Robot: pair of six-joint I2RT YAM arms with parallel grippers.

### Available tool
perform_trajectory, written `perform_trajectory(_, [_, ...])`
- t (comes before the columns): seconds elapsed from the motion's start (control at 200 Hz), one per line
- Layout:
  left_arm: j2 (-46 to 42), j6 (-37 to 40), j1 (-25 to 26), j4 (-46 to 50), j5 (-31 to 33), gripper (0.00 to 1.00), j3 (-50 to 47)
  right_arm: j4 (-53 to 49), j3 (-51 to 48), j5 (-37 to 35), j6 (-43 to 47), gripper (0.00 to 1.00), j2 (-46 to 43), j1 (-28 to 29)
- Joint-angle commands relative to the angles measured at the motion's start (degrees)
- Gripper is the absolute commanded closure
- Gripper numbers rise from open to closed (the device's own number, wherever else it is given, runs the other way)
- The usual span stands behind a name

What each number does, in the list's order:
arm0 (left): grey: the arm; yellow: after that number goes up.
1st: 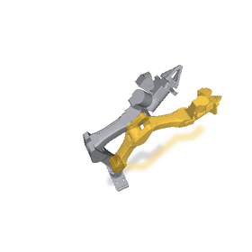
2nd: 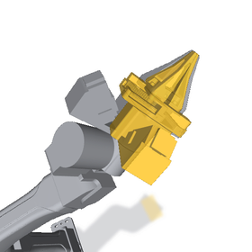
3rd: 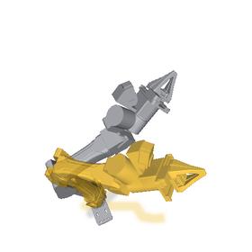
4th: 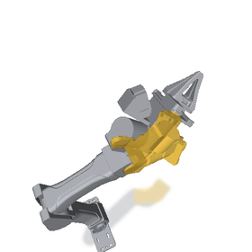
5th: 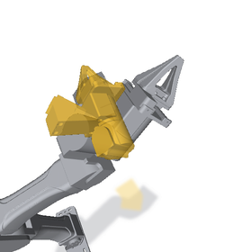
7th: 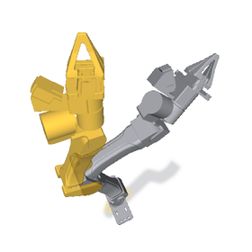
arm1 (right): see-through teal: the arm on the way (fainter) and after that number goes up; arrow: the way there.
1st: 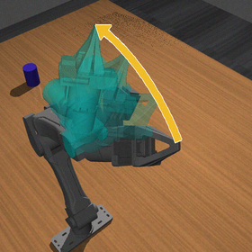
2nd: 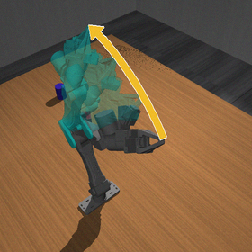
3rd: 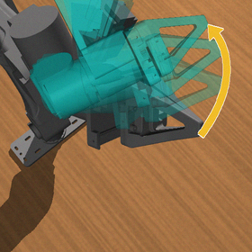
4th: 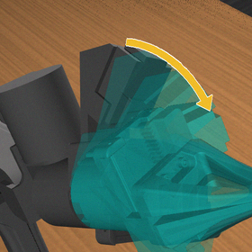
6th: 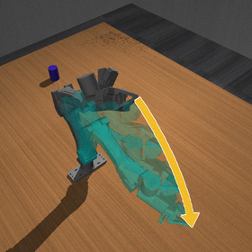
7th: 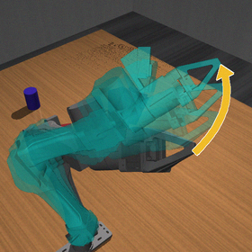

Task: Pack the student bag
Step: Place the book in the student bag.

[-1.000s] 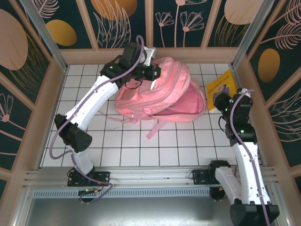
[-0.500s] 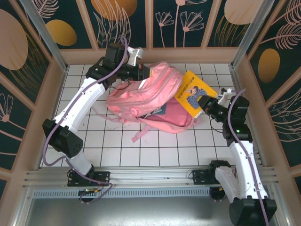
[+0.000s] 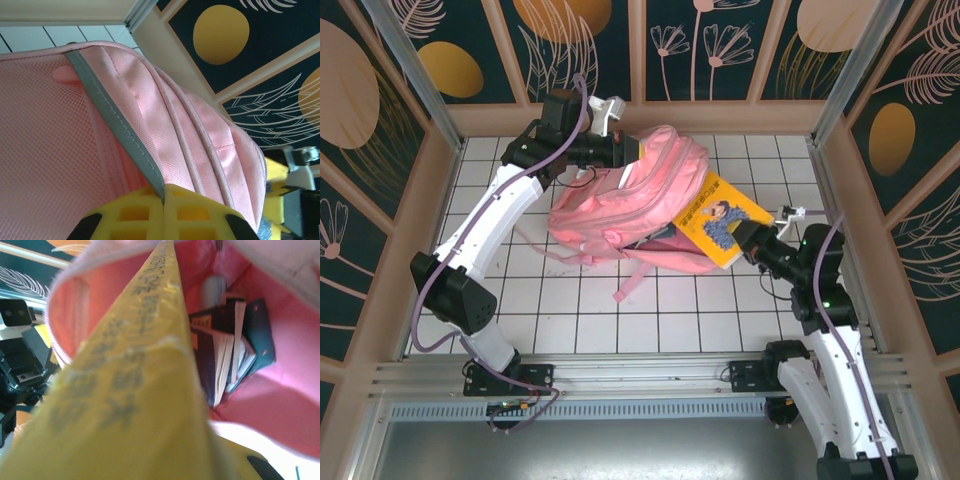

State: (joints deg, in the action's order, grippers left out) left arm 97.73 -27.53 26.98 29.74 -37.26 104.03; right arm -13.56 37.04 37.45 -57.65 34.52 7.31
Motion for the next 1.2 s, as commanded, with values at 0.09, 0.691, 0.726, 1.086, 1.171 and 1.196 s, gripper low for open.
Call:
perform_trajectory(0.09, [-2.3, -1.1, -0.4, -14.3, -6.1, 1.0, 2.9, 15.9, -0.8, 1.5, -5.3, 1.0, 4.4, 7.2])
perform_trajectory(0.691, [-3.1, -3.7, -0.4, -18.0, -10.5, 1.0, 0.9, 37.6, 12.7, -13.7, -2.1, 1.0, 50.0, 20.4])
perform_trajectory(0.726, [-3.0, -3.8, -0.4, -18.1, -10.7, 1.0, 0.7, 37.6, 14.7, -14.5, -1.7, 0.97, 53.0, 21.6])
perform_trajectory(1.086, [-2.7, -4.9, -2.3, -18.0, -8.2, 1.0, -0.7, 33.9, 18.8, -20.6, 4.8, 0.13, 55.7, 24.5])
perform_trajectory(1.171, [-2.8, -5.2, -3.0, -18.3, -8.0, 1.0, -1.8, 30.7, 16.9, -22.6, 9.0, 0.13, 50.2, 24.4])
perform_trajectory(1.196, [-2.9, -5.2, -3.1, -18.2, -7.8, 1.0, -2.2, 30.2, 16.1, -22.9, 10.2, 0.14, 48.4, 24.4])
